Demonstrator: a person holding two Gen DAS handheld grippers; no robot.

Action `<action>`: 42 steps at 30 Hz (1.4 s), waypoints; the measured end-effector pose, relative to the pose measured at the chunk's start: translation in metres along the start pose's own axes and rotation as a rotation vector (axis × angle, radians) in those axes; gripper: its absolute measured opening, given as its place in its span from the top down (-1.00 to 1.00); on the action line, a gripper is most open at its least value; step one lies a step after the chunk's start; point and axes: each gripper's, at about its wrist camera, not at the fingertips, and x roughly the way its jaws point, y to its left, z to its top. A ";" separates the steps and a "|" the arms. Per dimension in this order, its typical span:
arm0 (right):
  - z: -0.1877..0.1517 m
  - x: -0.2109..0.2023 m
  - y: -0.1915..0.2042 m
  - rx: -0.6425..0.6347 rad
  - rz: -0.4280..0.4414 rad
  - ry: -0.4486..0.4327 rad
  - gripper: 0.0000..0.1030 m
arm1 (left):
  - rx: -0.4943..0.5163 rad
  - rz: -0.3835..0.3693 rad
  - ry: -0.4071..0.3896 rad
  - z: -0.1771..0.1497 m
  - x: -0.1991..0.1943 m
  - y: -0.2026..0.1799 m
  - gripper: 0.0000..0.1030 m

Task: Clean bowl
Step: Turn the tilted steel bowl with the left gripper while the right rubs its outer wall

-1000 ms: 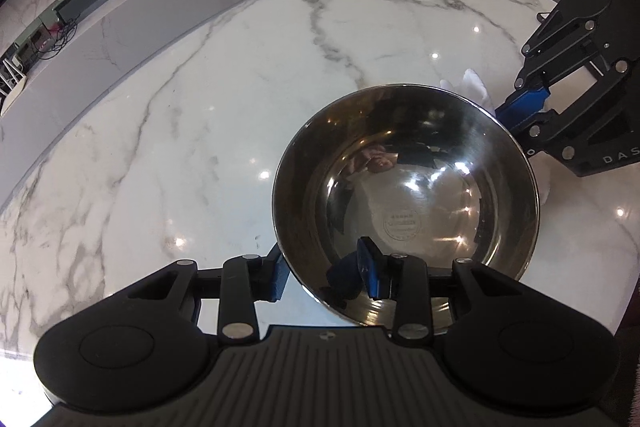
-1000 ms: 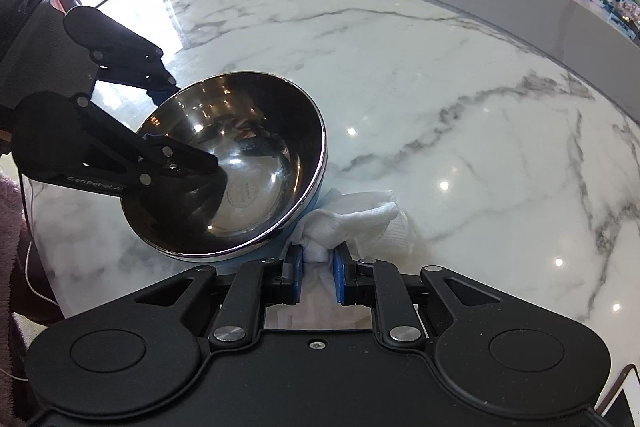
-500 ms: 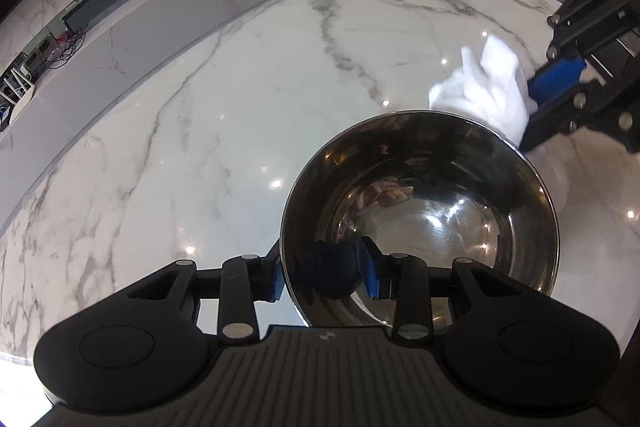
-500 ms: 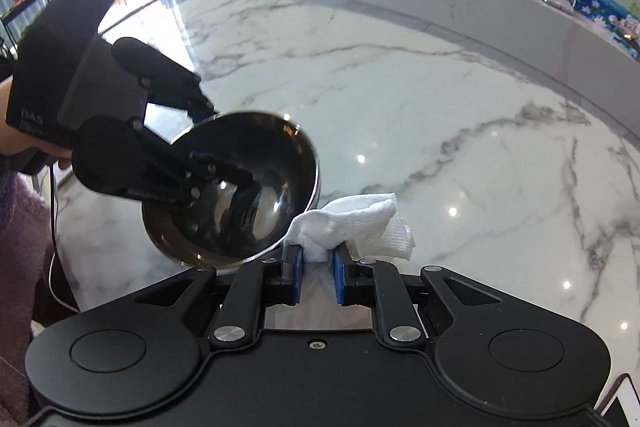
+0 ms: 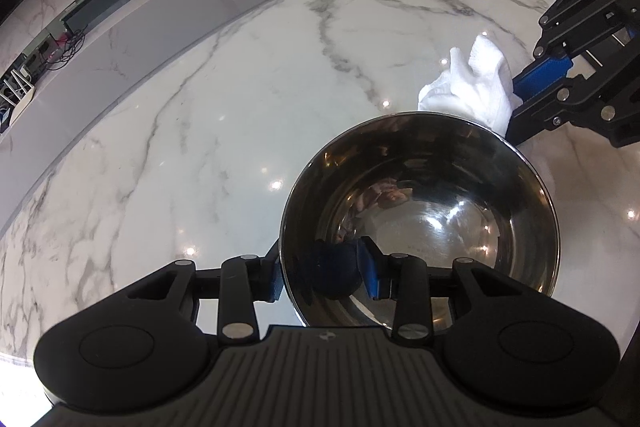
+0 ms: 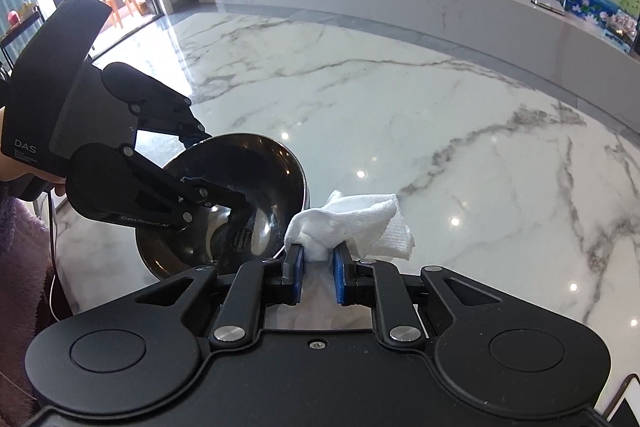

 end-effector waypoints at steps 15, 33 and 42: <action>-0.007 0.026 0.008 -0.030 -0.010 0.094 0.72 | -0.125 -0.052 0.010 -0.007 -0.011 0.014 0.29; -0.004 0.017 0.011 -0.053 -0.022 0.100 0.72 | -0.075 -0.045 0.019 -0.008 -0.003 0.008 0.32; 0.002 -0.015 0.001 -0.013 -0.049 -0.034 0.72 | -0.057 -0.035 -0.004 0.001 0.002 0.004 0.32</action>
